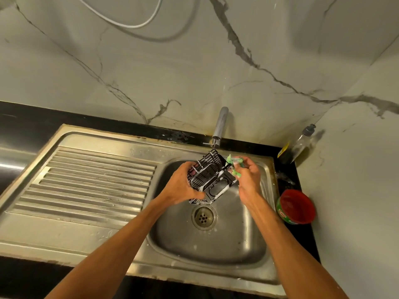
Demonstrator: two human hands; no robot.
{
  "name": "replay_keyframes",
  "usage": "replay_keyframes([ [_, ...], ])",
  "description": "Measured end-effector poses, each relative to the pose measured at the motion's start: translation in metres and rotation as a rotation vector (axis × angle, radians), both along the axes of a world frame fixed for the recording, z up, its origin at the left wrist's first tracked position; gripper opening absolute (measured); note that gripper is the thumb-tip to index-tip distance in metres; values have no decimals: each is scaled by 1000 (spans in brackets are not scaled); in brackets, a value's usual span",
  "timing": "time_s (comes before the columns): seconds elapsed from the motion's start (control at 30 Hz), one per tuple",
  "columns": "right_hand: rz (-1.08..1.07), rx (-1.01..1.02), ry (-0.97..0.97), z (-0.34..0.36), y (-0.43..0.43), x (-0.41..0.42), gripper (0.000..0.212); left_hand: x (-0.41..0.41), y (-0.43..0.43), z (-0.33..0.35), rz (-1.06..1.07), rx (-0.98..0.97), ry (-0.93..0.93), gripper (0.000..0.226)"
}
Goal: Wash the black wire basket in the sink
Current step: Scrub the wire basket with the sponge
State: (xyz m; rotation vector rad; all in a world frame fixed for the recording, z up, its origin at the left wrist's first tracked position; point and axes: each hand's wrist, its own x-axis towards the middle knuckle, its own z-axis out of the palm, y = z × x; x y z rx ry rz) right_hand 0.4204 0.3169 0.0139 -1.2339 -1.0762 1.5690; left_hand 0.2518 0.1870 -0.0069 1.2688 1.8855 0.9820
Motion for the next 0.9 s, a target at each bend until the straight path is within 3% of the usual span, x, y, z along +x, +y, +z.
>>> replay_keyframes([
  [0.07,32,175,-214,2,3,3,23,1,7,6,-4,-19,56,103],
  [0.23,204,832,-730,8,-26,4,25,0,19,14,8,-68,202,111],
  [0.33,509,1044,-852,-6,-62,-5,35,-1,22,15,0,-73,235,114],
  [0.43,632,1158,-904,-16,-57,4,56,-3,17,14,11,-82,238,116],
  [0.57,462,1111,-1003,-5,-38,12,65,-10,12,13,66,-102,224,118],
  [0.73,724,1275,-918,-6,-57,4,63,-12,10,10,31,-100,245,117],
  [0.83,429,943,-906,8,-21,9,48,-12,6,10,15,-91,251,111],
  [0.9,351,890,-911,17,-19,-5,41,-11,5,8,-16,-70,253,108],
])
